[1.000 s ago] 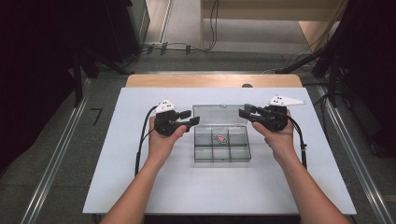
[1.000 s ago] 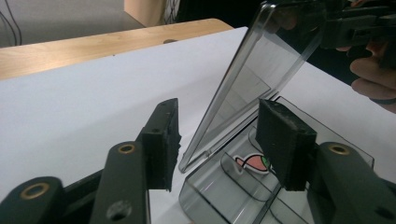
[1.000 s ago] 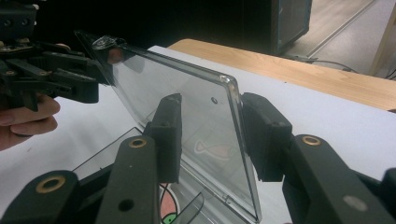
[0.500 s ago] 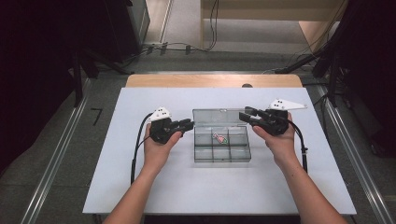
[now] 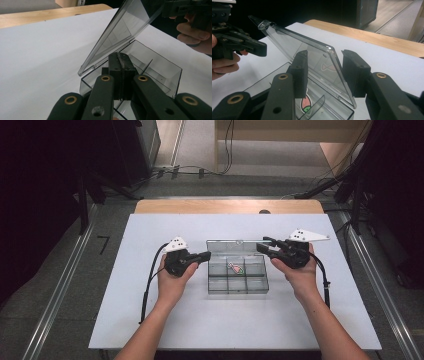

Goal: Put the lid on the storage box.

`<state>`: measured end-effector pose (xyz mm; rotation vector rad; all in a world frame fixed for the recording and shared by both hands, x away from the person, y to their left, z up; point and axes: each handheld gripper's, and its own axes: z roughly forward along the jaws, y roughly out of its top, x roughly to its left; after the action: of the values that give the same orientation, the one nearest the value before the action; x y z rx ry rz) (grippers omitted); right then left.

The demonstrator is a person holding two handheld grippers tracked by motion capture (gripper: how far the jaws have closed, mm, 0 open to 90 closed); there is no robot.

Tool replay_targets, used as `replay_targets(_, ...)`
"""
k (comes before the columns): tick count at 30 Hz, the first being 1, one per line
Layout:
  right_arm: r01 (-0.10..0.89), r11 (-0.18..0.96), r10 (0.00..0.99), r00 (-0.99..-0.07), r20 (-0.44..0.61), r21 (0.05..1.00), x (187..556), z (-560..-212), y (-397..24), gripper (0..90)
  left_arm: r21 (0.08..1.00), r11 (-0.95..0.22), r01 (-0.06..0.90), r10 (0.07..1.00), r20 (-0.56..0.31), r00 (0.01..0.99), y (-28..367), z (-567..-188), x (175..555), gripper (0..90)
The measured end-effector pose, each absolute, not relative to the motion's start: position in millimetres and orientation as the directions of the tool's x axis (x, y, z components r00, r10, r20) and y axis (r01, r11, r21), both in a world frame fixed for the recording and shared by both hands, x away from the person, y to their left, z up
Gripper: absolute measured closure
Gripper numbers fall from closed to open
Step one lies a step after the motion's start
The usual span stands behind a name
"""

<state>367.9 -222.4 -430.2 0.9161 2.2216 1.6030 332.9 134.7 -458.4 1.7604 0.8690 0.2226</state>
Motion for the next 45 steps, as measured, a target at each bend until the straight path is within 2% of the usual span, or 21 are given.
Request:
replay_targets(19, 0.321, 0.23, 0.613, -0.781, 0.119, 0.919, 359, -432, -224, 53.5, 0.888, -0.098, 0.45, 0.619, -0.3, 0.726, 131, -458, 336, 90.0)
replay_targets(35, 0.333, 0.235, 0.615, -0.779, 0.125, 0.913, 347, -432, -244, 46.9, 0.891, -0.07, 0.448, 0.602, -0.32, 0.731, 130, -457, 336, 90.0)
replay_targets(39, 0.34, 0.236, 0.62, -0.774, 0.128, 0.91, 342, -437, -251, 50.8, 0.893, -0.073, 0.444, 0.597, -0.317, 0.737, 131, -456, 335, 90.0)
replay_targets(45, 0.361, 0.237, 0.636, -0.76, 0.137, 0.902, 335, -444, -251, 65.0, 0.895, -0.071, 0.441, 0.588, -0.319, 0.743, 131, -456, 332, 90.0)
